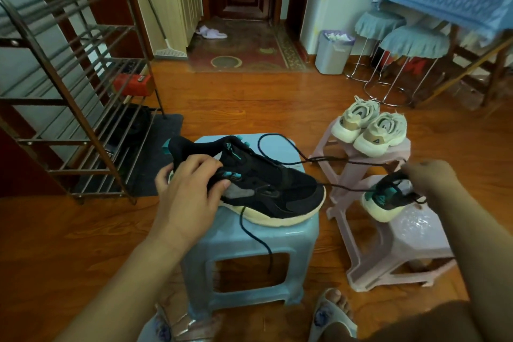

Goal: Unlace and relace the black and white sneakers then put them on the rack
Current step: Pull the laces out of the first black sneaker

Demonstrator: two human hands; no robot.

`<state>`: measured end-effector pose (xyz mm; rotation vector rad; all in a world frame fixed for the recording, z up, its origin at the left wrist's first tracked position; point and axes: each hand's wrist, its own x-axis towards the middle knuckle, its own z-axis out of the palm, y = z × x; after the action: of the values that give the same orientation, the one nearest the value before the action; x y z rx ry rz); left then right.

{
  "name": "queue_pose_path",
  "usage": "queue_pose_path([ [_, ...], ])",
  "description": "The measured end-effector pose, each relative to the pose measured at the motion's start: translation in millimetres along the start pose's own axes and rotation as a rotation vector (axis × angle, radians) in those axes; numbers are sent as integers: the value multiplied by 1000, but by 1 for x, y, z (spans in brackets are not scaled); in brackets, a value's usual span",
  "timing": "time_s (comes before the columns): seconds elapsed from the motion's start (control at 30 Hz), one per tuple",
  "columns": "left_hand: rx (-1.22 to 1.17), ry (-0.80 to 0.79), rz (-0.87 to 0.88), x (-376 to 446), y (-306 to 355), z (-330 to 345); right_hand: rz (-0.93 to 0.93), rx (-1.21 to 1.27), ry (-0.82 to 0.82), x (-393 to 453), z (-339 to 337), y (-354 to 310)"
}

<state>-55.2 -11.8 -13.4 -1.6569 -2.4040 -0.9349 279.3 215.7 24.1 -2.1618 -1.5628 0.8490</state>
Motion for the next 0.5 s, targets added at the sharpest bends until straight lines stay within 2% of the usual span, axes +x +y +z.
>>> queue_pose_path([
  [0.07,-1,-3,-16,2,1,1,-198,626,-229,-10,6,-18],
  [0.1,-2,-5,-20,2,1,1,-294,945,-455,-23,9,-35],
  [0.13,-1,-7,-21,2,1,1,-361,1145,-702,-42,12,-53],
  [0.17,0,-9,-22,3,2,2,-412,1211,-911,-61,16,-68],
  [0.2,1,-10,-20,3,2,2,-461,1127,-1009,-78,24,-78],
  [0.23,0,-11,-15,2,2,1,-539,939,-983,-91,32,-86],
  [0.27,-3,-9,-10,2,1,2,-672,623,-828,-97,43,-87],
  [0.33,-6,-9,-5,1,0,2,-970,-98,-403,-100,64,-83],
  [0.37,-3,-10,-7,2,0,2,-1073,-372,-290,-100,73,-81],
  [0.4,1,-10,-9,2,0,2,-1111,-538,-273,-101,78,-80],
  [0.5,3,-17,-6,2,-2,2,-1102,-666,-325,-104,90,-79],
])
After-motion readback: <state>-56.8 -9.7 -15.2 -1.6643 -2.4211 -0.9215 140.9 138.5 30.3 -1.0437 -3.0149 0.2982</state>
